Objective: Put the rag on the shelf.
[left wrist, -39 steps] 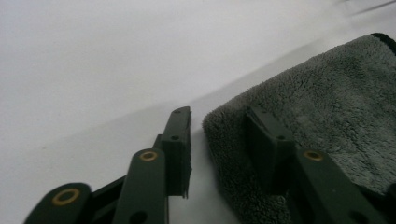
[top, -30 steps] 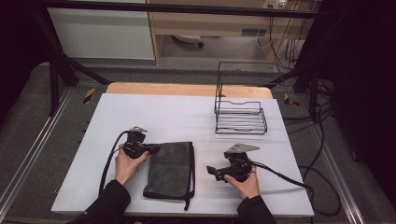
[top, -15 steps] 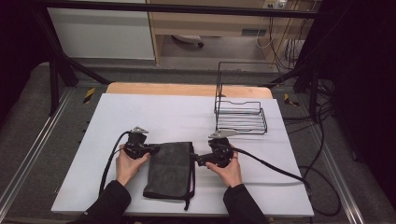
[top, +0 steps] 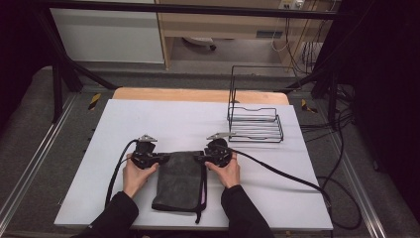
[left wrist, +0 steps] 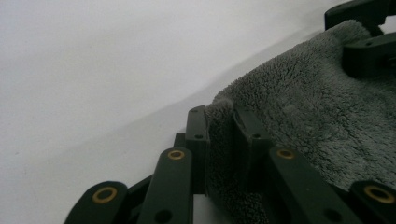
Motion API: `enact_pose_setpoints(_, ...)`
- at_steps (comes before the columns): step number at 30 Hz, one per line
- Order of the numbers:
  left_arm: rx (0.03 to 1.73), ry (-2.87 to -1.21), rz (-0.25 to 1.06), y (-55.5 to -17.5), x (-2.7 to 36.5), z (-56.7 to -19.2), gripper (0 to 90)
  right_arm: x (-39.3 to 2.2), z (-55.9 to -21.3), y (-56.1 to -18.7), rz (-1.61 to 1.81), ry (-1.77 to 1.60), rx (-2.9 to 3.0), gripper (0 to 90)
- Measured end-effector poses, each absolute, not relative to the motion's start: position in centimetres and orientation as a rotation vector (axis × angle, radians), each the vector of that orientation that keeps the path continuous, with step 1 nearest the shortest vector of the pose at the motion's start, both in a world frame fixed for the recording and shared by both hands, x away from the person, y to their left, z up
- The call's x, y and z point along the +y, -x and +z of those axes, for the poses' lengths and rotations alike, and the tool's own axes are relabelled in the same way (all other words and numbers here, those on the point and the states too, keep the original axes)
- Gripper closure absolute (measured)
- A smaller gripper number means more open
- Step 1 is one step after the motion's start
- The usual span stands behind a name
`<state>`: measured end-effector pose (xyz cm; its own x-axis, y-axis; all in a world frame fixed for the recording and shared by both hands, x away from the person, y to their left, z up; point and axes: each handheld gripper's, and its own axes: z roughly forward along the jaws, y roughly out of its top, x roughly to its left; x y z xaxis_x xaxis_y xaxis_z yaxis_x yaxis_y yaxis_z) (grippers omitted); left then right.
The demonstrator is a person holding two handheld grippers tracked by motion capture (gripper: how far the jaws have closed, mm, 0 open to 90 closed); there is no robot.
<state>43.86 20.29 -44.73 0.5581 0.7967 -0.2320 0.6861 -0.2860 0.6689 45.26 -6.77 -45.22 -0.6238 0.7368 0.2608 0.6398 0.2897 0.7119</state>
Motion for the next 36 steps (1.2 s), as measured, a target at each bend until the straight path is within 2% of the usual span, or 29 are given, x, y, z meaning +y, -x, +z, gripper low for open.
enact_pose_setpoints(7, 1.182, -2.042, 0.187, -43.9, 20.3, -44.8, 77.0, -6.7, -45.3, -45.1, 1.278, -1.332, 2.471, 61.1)
enact_pose_setpoints(15, 1.181, -2.033, 0.158, -44.1, 20.6, -44.8, 77.2, -6.7, -45.2, -45.4, 1.296, -1.437, 2.506, 73.0)
enact_pose_setpoints(26, 1.167, -2.016, 0.141, -44.1, 21.0, -44.6, 80.1, -6.8, -44.8, -45.3, 1.312, -1.457, 2.499, 77.1)
enact_pose_setpoints(36, 1.098, -1.948, 0.161, -42.9, 22.0, -42.5, 80.4, -7.0, -43.3, -44.2, 1.406, -1.384, 2.439, 77.8)
